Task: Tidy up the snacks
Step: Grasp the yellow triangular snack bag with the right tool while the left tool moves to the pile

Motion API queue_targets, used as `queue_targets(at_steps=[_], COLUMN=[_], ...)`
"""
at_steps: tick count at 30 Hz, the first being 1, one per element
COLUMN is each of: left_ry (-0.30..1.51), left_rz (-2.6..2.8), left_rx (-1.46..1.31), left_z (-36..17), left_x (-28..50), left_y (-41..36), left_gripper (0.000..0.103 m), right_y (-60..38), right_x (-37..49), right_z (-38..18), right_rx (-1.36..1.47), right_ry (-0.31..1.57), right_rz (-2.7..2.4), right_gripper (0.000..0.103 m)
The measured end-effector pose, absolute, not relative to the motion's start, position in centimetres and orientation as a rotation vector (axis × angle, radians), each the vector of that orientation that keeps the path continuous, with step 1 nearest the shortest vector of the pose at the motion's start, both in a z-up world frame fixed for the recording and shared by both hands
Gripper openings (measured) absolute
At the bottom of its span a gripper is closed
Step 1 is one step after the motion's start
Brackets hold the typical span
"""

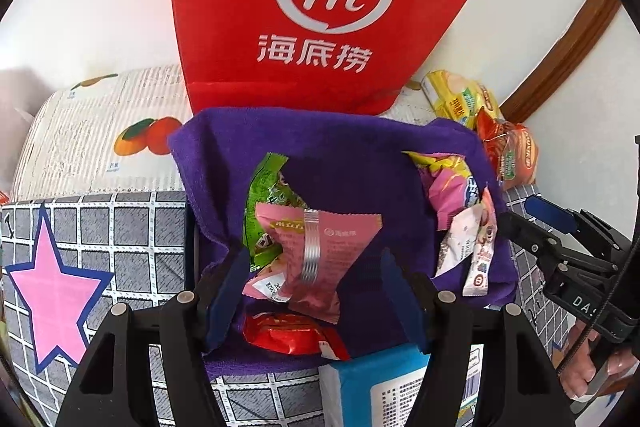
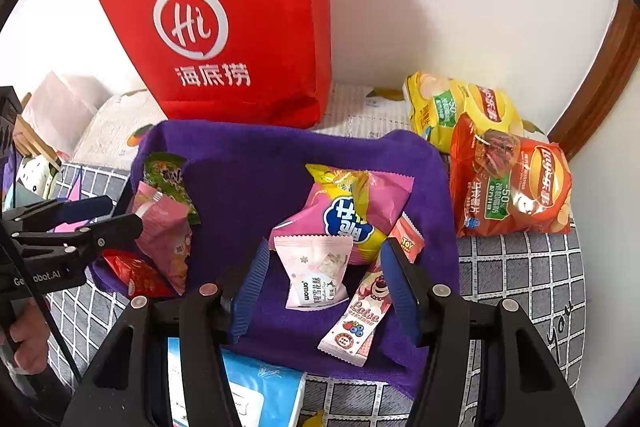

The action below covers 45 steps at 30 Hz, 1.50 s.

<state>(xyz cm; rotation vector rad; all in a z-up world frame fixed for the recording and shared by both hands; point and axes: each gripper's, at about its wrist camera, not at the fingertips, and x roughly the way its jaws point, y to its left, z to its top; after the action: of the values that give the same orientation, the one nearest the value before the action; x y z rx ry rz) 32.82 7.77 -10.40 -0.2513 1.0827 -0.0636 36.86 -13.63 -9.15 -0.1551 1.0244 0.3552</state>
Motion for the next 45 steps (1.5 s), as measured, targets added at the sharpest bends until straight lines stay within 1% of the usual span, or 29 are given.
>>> queue_targets(at_steps=[8, 12, 16, 21, 26, 29, 34, 39, 40, 42, 45], left_ry=[1.011, 0.994, 0.979, 0.933, 0.861, 0.868, 0.875, 0.913, 0.926, 0.943, 0.970], left_rz=[-0.082, -0.087, -0.105, -0.126, -0.115, -0.137, -0.099, -0.070, -0.065, -0.061, -0.069], left_rx=[-0.255, -0.243, -0.240, -0.198, -0.140, -0.140, -0.123, -0.139, -0.139, -0.141, -0.139], left_z=[-8.3, -7.7, -6.9, -5.1, -3.0, -2.5, -3.0, -5.2, -5.7, -6.6, -8.0], left_x=[31.6, 31.1, 30.5, 28.7, 26.5, 25.1, 21.8, 18.7, 18.2, 17.4, 16.2], left_y=[8.0, 7.7, 7.2, 5.5, 3.8, 3.5, 4.3, 5.4, 5.5, 5.4, 4.7], left_gripper=[0.066, 0.066, 0.066, 0.066, 0.066, 0.066, 0.066, 0.066, 0.066, 0.066, 0.066], right_y=[-14.3, -15.4, -17.3, -20.4, -21.3, -21.0, -19.9, -19.9, -20.0, -20.5, -21.5], right_x=[34.0, 31.1, 28.4, 25.0, 22.1, 20.8, 20.6, 21.0, 20.7, 19.7, 18.5], right_z=[-5.2, -5.0, -6.7, -9.9, -12.7, -13.9, -16.6, -19.2, -19.1, -18.8, -18.1], right_rx=[-0.113, -0.118, -0.128, -0.073, -0.060, -0.058, -0.047, -0.033, -0.024, -0.030, -0.064], right_ry=[0.909, 0.883, 0.920, 1.009, 1.079, 1.089, 1.092, 1.076, 1.056, 1.022, 0.971], right_rz=[0.351, 0.360, 0.307, 0.260, 0.282, 0.310, 0.315, 0.279, 0.282, 0.264, 0.217], right_gripper=[0.058, 0.058, 0.058, 0.058, 0.058, 0.058, 0.058, 0.057, 0.052, 0.046, 0.046])
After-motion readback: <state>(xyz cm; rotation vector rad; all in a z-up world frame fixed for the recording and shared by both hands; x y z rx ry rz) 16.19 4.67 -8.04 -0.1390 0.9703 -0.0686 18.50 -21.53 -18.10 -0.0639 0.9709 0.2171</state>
